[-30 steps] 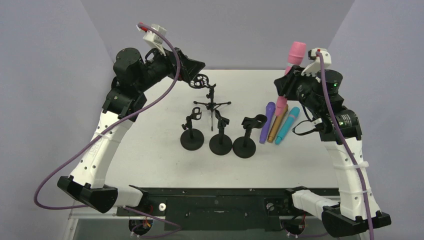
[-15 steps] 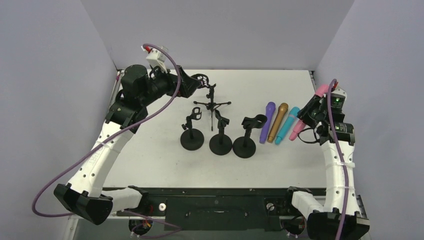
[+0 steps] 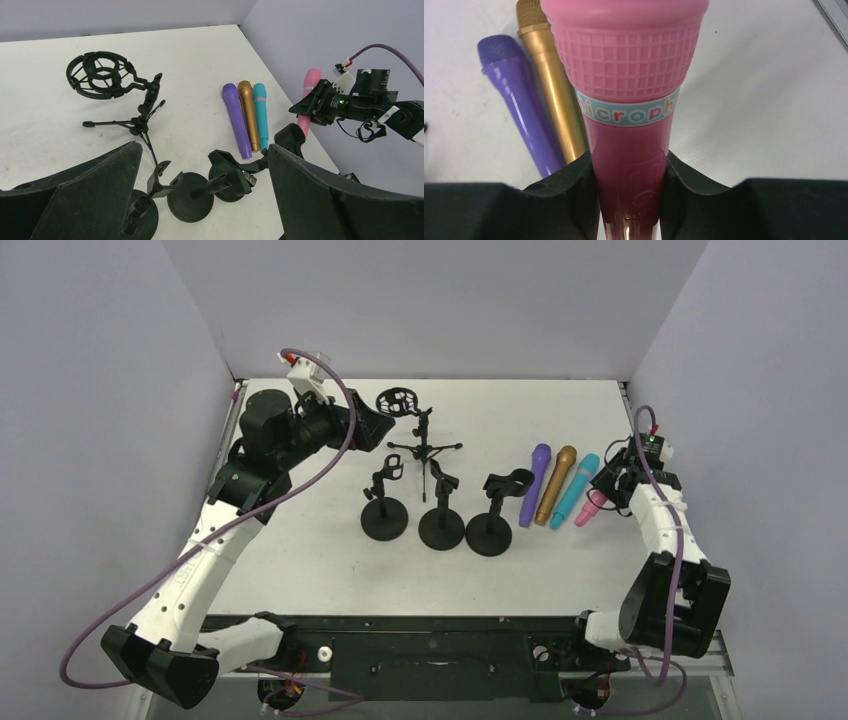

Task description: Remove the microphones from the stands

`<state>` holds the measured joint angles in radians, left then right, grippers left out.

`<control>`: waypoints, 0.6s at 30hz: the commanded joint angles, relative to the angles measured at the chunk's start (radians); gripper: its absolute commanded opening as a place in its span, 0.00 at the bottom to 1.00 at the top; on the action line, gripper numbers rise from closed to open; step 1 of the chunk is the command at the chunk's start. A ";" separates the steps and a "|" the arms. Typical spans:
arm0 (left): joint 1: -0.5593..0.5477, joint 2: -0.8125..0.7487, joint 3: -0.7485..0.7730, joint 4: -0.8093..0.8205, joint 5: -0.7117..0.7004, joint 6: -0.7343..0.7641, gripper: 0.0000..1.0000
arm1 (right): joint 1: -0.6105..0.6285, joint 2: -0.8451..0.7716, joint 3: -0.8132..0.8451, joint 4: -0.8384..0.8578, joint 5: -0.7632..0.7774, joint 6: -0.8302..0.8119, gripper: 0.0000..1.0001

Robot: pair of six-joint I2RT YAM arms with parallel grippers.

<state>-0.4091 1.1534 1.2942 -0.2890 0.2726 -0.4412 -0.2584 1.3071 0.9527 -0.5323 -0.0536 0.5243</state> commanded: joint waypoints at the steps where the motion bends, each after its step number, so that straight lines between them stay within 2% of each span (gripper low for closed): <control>1: 0.011 -0.057 -0.012 0.040 -0.043 0.021 0.96 | -0.025 0.112 0.010 0.171 0.042 -0.024 0.00; 4: 0.013 -0.070 -0.017 0.026 -0.062 0.039 0.96 | -0.028 0.157 0.005 0.215 0.047 -0.024 0.00; 18: 0.012 -0.051 -0.016 0.032 -0.032 0.031 0.96 | -0.051 0.315 0.000 0.183 0.158 -0.090 0.00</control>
<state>-0.4026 1.0950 1.2781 -0.2897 0.2321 -0.4129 -0.3000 1.6123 0.9524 -0.3832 0.0570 0.4526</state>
